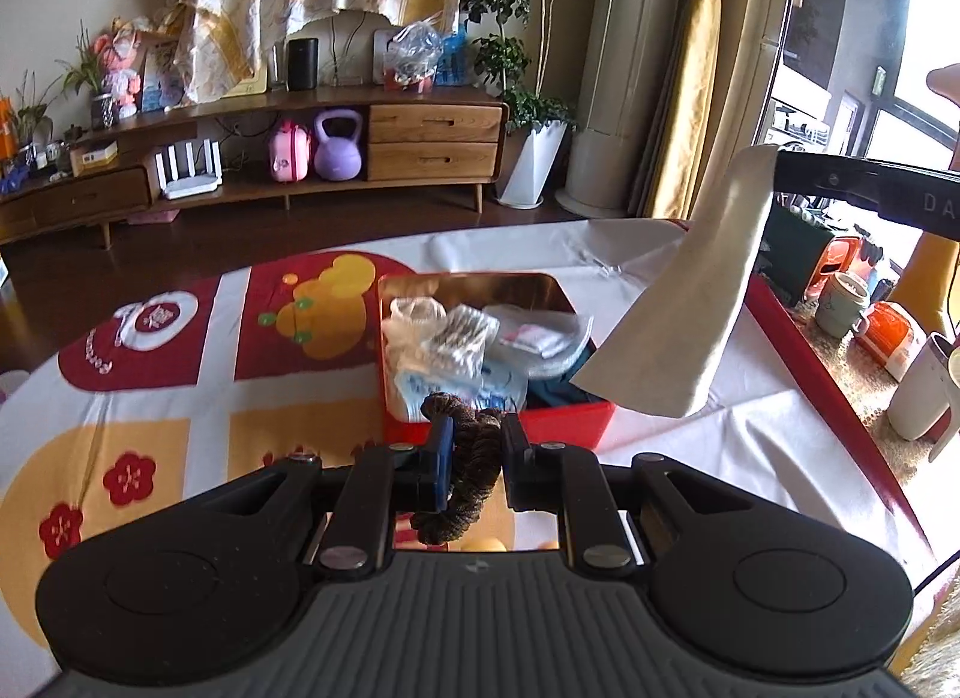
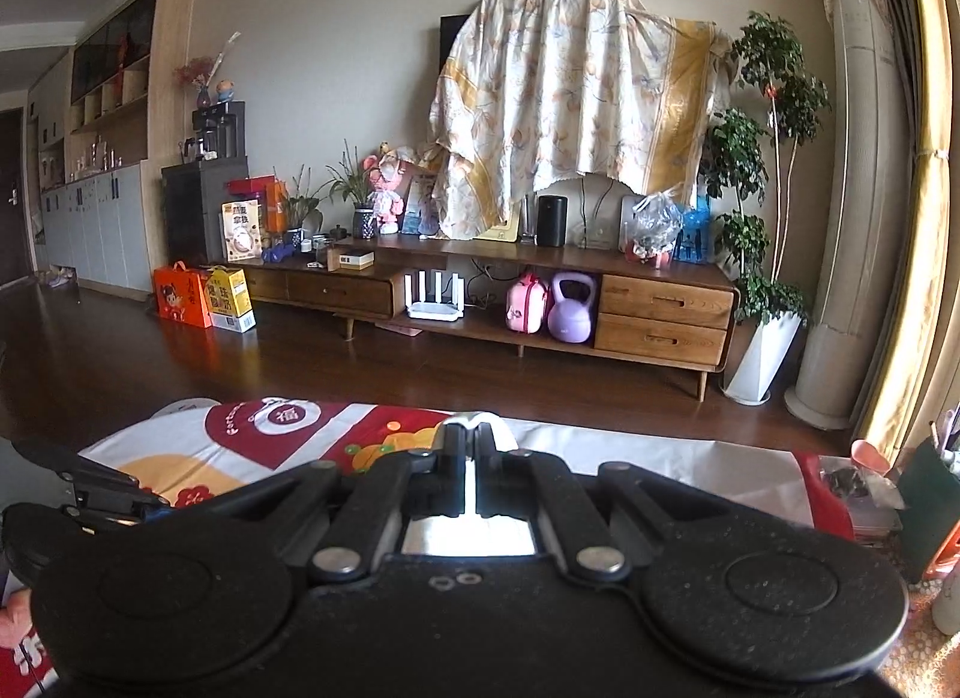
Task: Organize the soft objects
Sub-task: 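Lift and carry the cord and cloth bag over the red tin with both grippers, then open both grippers to drop the cord and cloth bag into the tin, then withdraw both grippers from the tin toward the yellow duck, then grasp the yellow duck with the left gripper while the right gripper grasps the tea-bag packet, then lift and carry the duck and tea-bag packet over the red tin with both grippers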
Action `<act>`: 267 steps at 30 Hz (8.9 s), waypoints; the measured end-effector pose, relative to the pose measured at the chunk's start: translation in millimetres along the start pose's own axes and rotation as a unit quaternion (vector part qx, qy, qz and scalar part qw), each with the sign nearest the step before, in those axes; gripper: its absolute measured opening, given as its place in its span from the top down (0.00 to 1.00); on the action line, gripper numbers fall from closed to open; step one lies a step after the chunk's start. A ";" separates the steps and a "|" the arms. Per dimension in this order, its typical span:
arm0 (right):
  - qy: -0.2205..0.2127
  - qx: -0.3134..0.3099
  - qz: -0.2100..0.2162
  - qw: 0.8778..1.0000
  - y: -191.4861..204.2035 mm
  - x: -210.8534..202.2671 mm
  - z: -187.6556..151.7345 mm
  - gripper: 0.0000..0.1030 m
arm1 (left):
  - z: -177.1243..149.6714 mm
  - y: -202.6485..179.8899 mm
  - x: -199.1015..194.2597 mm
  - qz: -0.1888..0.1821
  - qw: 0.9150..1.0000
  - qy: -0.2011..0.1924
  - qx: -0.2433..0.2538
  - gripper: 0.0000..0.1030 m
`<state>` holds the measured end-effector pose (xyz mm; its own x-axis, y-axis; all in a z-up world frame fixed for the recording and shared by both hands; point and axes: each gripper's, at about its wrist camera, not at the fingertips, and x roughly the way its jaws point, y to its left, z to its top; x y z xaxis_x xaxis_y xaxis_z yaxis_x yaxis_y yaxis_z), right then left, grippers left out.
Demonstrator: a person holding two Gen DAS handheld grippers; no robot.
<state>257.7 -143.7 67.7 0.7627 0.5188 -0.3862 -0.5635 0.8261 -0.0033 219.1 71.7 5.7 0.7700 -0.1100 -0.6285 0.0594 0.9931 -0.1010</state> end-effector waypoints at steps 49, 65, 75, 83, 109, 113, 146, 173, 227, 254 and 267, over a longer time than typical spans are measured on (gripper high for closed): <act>0.153 0.096 0.027 0.983 -43.3 188.3 -71.5 0.94 | 19.6 5.6 187.1 -0.017 0.998 0.058 -0.023 0.84; 0.187 0.103 0.025 0.977 -46.3 189.1 -92.5 0.70 | 9.1 4.1 199.0 -0.020 0.996 0.080 -0.026 0.84; 0.177 0.095 0.028 0.979 -40.0 168.2 -84.3 0.58 | 14.3 0.6 187.5 -0.027 0.995 0.091 -0.034 0.81; 0.166 0.089 0.027 0.982 -37.0 142.8 -73.5 0.49 | 16.1 -6.2 170.2 -0.015 0.996 0.083 -0.027 0.69; 0.124 0.069 0.041 0.989 -15.1 17.8 -59.2 0.16 | 5.7 -16.7 60.3 -0.015 0.999 0.036 -0.027 0.33; 0.118 0.067 0.046 0.990 -4.3 -1.3 -64.9 0.11 | -0.8 -21.0 40.4 -0.018 0.999 0.028 -0.025 0.29; 0.129 0.054 0.045 0.989 52.8 -56.5 -146.5 0.00 | -73.0 -18.8 -18.0 -0.012 0.999 0.018 -0.047 0.00; 0.204 0.033 0.049 0.977 68.9 -0.9 -205.8 0.19 | -110.3 -3.8 78.8 0.031 0.994 0.090 -0.047 0.00; 0.179 0.067 0.043 0.981 53.0 -14.6 -190.5 0.83 | -105.6 -5.3 65.2 0.004 0.996 0.068 -0.053 0.67; 0.121 0.088 0.050 0.987 31.1 -55.8 -114.0 0.82 | -47.0 -26.6 -14.3 -0.014 0.998 0.019 -0.059 0.67; 0.089 0.060 0.038 0.994 16.7 -41.8 -67.7 0.82 | 6.3 -32.7 -20.9 -0.009 0.999 -0.021 -0.041 0.67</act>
<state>195.0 -166.5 21.3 0.6450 0.5425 -0.5382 -0.5679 0.8115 0.1375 205.1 41.8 26.9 0.7951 -0.1235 -0.5938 0.0215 0.9842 -0.1758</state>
